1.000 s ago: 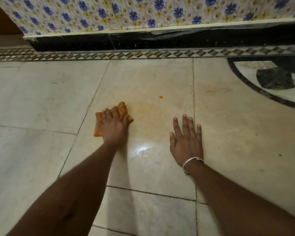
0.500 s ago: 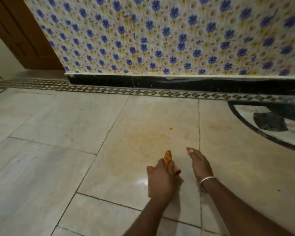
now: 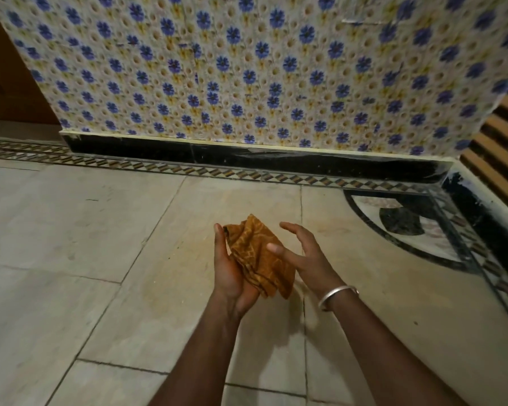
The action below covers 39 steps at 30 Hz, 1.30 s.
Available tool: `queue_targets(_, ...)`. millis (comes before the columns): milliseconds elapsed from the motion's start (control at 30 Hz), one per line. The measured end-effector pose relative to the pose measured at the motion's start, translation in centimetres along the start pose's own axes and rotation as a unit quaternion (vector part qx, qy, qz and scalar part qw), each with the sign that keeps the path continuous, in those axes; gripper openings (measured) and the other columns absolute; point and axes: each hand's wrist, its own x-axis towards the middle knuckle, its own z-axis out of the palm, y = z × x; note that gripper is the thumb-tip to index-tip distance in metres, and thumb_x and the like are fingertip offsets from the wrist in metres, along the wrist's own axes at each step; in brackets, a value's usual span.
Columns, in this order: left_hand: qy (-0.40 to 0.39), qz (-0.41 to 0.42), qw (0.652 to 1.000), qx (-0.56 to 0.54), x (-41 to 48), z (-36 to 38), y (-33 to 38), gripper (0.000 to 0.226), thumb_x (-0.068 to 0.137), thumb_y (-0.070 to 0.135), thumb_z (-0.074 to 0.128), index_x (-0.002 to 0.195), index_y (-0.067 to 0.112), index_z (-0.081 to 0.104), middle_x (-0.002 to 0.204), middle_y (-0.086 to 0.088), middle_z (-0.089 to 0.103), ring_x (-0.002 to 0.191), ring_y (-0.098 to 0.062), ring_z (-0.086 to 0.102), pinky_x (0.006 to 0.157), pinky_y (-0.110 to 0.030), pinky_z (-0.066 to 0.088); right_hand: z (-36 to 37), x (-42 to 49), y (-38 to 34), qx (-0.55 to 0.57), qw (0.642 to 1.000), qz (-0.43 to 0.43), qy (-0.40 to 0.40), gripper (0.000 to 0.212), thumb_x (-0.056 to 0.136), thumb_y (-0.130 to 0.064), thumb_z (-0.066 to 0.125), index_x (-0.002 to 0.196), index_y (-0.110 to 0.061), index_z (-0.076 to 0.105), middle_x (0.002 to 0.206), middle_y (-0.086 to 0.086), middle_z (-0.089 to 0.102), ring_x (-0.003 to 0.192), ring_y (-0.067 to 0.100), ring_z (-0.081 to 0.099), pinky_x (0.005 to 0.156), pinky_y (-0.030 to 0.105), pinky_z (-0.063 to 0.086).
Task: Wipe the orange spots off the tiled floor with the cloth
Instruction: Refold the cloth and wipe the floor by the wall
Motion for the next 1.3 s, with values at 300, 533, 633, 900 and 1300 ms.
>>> queue_targets(300, 0.019, 0.047, 0.996, 0.076, 0.3, 0.7, 1.2, 0.059, 0.105, 0.049, 0.047, 0.132, 0.0, 0.065, 0.125, -0.019, 0.07, 0.12, -0.032, 0.068, 0.096, -0.04, 0.057, 4.3, 0.1, -3.2, -0.062, 0.994, -0.085, 0.043, 0.042, 0.074, -0.047, 0.082, 0.108, -0.027, 0.066, 0.113, -0.011, 0.058, 0.108, -0.001, 0.055, 0.086, 0.015, 0.047)
queue_targets(533, 0.042, 0.059, 0.989, 0.127, 0.4, 0.2, 2.7, 0.047, 0.108, 0.042, 0.043, 0.133, 0.01, 0.067, 0.129, -0.017, 0.072, 0.108, -0.028, 0.07, 0.091, -0.038, 0.053, 3.2, 0.4, -4.4, 0.039, 0.988, -0.037, 0.146, 0.011, 0.103, -0.027, 0.05, 0.097, -0.022, 0.057, 0.09, 0.001, 0.062, 0.087, 0.02, 0.062, 0.072, 0.037, 0.052)
queue_targets(633, 0.027, 0.059, 0.987, 0.146, 0.7, -1.6, 3.4, 0.042, 0.103, 0.034, 0.056, 0.138, 0.012, 0.063, 0.132, -0.016, 0.07, 0.122, -0.038, 0.067, 0.099, -0.052, 0.056, 1.1, 0.8, -5.7, 0.024, 0.981, -0.049, 0.184, 0.011, 0.105, -0.028, 0.044, 0.104, -0.021, 0.053, 0.09, -0.001, 0.057, 0.086, 0.02, 0.059, 0.073, 0.036, 0.05)
queue_targets(900, -0.014, 0.146, 0.801, 0.581, 0.6, -1.4, 5.1, 0.115, 0.067, 0.041, 0.096, 0.158, 0.049, 0.026, 0.171, 0.013, 0.019, 0.15, -0.008, 0.02, 0.119, -0.039, 0.027, -3.4, 1.9, -10.6, -0.212, 0.961, -0.173, -0.042, 0.015, 0.1, -0.02, 0.046, 0.102, -0.027, 0.06, 0.096, -0.003, 0.061, 0.089, 0.014, 0.056, 0.076, 0.034, 0.047)
queue_targets(1300, -0.082, 0.034, 0.833, 0.546, 0.2, 2.4, 4.0, 0.025, 0.096, 0.036, 0.071, 0.117, 0.023, 0.068, 0.107, 0.002, 0.077, 0.1, -0.019, 0.075, 0.103, -0.05, 0.055, -3.4, 2.5, -4.0, 0.04, 0.987, 0.153, 0.028, 0.071, 0.084, -0.068, 0.061, 0.141, -0.032, 0.038, 0.143, 0.004, 0.046, 0.127, 0.023, 0.048, 0.106, 0.046, 0.042)
